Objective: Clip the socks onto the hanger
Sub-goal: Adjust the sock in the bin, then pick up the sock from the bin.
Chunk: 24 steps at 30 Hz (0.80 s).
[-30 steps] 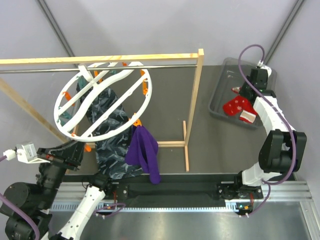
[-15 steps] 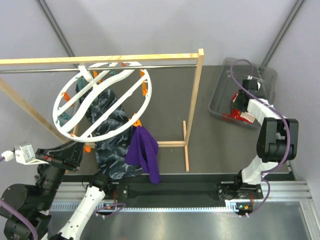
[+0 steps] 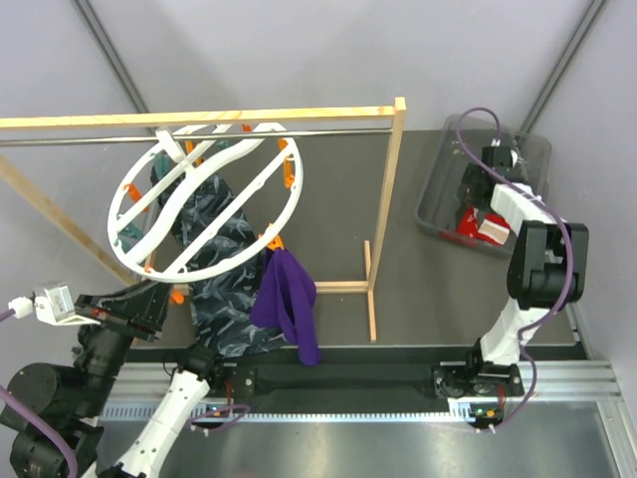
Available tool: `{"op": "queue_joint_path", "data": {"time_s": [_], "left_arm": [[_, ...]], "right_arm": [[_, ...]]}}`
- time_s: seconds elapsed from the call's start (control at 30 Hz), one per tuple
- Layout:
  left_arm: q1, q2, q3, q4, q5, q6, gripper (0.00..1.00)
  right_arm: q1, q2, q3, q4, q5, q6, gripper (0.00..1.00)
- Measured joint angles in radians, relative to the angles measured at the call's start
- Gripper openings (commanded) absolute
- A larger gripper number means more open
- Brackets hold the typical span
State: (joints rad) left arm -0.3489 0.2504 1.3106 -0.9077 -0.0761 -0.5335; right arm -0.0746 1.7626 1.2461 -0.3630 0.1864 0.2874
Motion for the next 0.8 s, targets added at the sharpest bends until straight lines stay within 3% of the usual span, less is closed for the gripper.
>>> {"op": "queue_joint_path", "data": {"time_s": [0.07, 0.1, 0.2, 0.23, 0.5, 0.63, 0.8], "left_arm": [[0.0, 0.0, 0.0, 0.0, 0.004, 0.0, 0.0], [0.0, 0.0, -0.001, 0.0, 0.004, 0.0, 0.0], [0.0, 0.0, -0.003, -0.002, 0.003, -0.003, 0.0], [0.0, 0.0, -0.003, -0.002, 0.003, -0.004, 0.0], [0.0, 0.0, -0.003, -0.002, 0.004, -0.012, 0.0], [0.0, 0.0, -0.01, -0.001, 0.007, -0.018, 0.0], [0.0, 0.0, -0.017, -0.002, 0.008, -0.018, 0.0]], "right_arm": [[0.0, 0.05, 0.042, 0.006, -0.001, -0.001, 0.64], [0.0, 0.076, 0.059, 0.007, -0.001, -0.005, 0.42], [0.0, 0.119, 0.069, 0.004, -0.005, -0.01, 0.15], [0.0, 0.127, 0.069, 0.0, -0.004, -0.011, 0.02], [0.021, 0.035, 0.042, -0.001, -0.007, -0.016, 0.0], [0.125, -0.217, -0.039, -0.018, 0.005, -0.031, 0.0], [0.284, -0.655, -0.182, -0.04, -0.047, -0.056, 0.0]]}}
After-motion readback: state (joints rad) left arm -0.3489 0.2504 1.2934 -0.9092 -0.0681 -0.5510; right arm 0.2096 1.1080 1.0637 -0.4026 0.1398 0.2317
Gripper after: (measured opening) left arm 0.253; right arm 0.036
